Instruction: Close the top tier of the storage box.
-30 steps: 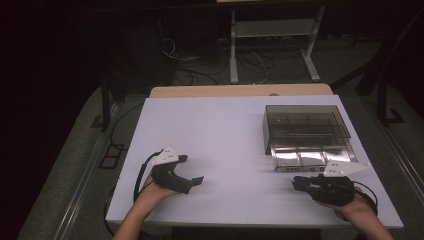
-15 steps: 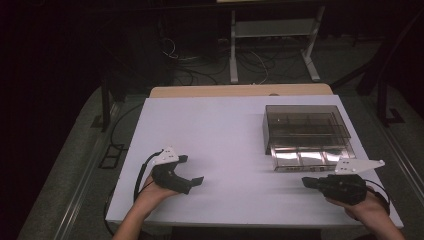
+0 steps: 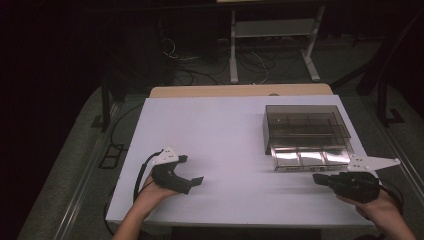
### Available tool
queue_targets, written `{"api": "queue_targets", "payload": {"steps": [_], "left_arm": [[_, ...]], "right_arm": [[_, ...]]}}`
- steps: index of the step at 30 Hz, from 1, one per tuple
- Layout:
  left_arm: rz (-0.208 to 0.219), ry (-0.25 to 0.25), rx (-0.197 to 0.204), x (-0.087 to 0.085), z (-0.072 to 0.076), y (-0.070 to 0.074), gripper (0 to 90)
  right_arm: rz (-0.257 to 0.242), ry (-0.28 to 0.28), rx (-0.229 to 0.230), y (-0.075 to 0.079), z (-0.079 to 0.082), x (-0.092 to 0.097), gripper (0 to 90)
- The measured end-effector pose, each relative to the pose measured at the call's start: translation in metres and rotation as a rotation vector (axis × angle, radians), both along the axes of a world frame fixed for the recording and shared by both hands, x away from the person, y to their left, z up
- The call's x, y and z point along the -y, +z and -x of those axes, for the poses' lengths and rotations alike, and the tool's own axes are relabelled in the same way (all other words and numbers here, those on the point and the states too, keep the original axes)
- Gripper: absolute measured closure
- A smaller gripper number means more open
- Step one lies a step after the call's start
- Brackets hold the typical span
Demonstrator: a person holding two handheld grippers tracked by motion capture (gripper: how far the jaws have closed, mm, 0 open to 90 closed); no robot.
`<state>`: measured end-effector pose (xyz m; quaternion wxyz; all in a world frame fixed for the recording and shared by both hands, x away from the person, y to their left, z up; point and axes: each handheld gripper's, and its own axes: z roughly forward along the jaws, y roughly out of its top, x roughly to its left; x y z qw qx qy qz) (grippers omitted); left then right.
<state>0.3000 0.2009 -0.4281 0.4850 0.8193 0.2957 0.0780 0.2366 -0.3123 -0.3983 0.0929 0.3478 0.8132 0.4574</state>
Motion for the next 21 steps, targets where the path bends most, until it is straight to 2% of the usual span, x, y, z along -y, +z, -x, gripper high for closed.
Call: {"api": "queue_targets", "payload": {"steps": [10, 21], "left_arm": [[0.001, 0.002, -0.001, 0.000, 0.000, 0.000, 0.0], [0.000, 0.001, -0.002, 0.000, 0.000, 0.000, 0.0]], "right_arm": [[0.003, -0.050, 0.008, 0.004, 0.000, 0.018, 89.1], [0.024, -0.100, 0.006, 0.000, -0.004, 0.027, 89.0]]}}
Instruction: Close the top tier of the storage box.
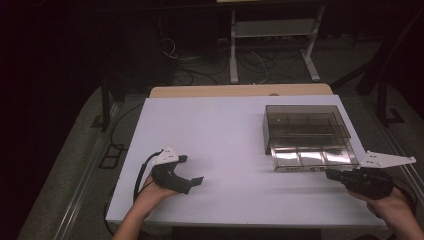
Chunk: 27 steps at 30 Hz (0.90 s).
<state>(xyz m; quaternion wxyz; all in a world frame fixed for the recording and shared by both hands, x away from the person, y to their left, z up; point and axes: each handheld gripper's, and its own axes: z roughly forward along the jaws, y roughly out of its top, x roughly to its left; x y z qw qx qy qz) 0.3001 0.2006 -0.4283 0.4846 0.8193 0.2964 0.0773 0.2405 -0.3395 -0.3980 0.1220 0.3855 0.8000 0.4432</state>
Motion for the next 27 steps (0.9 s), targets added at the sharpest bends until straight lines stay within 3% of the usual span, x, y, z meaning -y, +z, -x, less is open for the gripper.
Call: {"api": "queue_targets", "payload": {"steps": [27], "left_arm": [[-0.001, -0.003, 0.001, 0.000, 0.001, 0.000, 0.0]], "right_arm": [[0.025, -0.018, -0.006, -0.006, -0.011, -0.004, 89.1]]}}
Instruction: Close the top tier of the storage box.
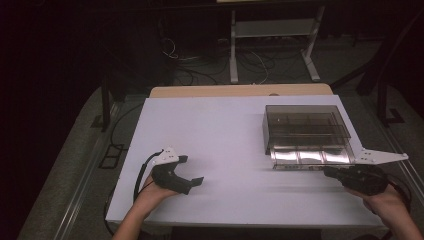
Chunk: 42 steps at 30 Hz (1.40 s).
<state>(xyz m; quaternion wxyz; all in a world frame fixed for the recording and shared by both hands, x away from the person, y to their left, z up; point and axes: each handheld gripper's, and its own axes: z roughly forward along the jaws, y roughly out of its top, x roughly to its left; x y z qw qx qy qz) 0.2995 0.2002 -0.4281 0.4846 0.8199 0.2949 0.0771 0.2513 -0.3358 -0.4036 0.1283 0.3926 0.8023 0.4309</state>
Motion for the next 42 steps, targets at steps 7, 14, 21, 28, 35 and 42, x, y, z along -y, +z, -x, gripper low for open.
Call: {"api": "queue_targets", "payload": {"steps": [7, 14, 21, 28, 35, 42], "left_arm": [[0.000, 0.000, 0.000, 0.000, 0.000, 0.000, 0.0], [0.000, 0.001, 0.000, 0.000, 0.000, 0.000, 0.0], [0.001, 0.001, -0.001, -0.001, 0.000, 0.000, 0.0], [0.000, 0.003, -0.004, 0.000, 0.000, 0.000, 0.0], [0.000, 0.002, -0.006, 0.000, 0.000, 0.000, 0.0], [0.001, 0.002, -0.007, 0.000, 0.000, 0.000, 0.0]], "right_arm": [[0.003, 0.000, 0.002, 0.001, -0.001, -0.001, 89.1], [0.000, -0.004, 0.009, 0.002, -0.002, -0.002, 89.1], [0.003, -0.011, 0.017, 0.003, -0.004, -0.003, 89.1], [0.007, -0.017, 0.027, 0.004, -0.008, -0.003, 89.1], [0.008, -0.025, 0.033, 0.005, -0.011, -0.004, 89.1], [0.011, -0.029, 0.043, 0.007, -0.013, -0.006, 89.1]]}}
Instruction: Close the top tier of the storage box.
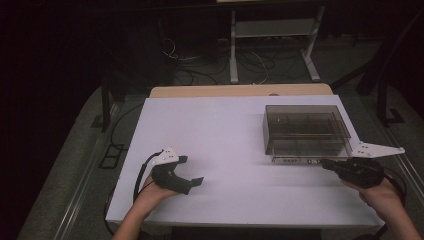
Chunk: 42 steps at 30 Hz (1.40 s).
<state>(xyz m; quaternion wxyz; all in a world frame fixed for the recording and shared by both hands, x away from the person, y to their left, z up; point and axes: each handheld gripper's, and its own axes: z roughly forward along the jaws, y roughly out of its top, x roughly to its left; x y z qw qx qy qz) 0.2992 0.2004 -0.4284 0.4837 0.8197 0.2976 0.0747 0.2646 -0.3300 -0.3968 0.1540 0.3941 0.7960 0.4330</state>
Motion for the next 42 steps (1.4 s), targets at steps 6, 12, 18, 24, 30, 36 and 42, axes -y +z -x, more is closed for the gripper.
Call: {"api": "queue_targets", "payload": {"steps": [6, 12, 18, 24, 30, 36, 42], "left_arm": [[0.001, 0.000, -0.001, 0.000, 0.000, 0.000, 0.0], [0.000, 0.000, 0.000, 0.000, 0.000, 0.000, 0.0], [-0.003, 0.000, 0.001, 0.000, 0.000, 0.000, 0.0], [-0.001, 0.000, 0.001, -0.001, 0.000, 0.000, 0.0], [-0.003, 0.000, 0.001, -0.001, 0.000, 0.000, 0.0], [-0.003, 0.000, 0.001, -0.001, 0.000, 0.000, 0.0], [-0.002, 0.000, 0.001, -0.001, 0.000, 0.000, 0.0]], "right_arm": [[0.001, -0.002, 0.007, 0.001, -0.003, -0.001, 89.1], [0.002, -0.001, 0.013, 0.002, -0.005, -0.003, 89.1], [0.005, -0.005, 0.016, 0.002, -0.009, -0.004, 89.1], [0.007, -0.007, 0.020, 0.003, -0.012, -0.005, 89.1], [0.006, -0.013, 0.028, 0.004, -0.016, -0.006, 89.1], [0.009, -0.020, 0.032, 0.004, -0.019, -0.006, 89.1], [0.010, -0.025, 0.038, 0.006, -0.023, -0.006, 89.1]]}}
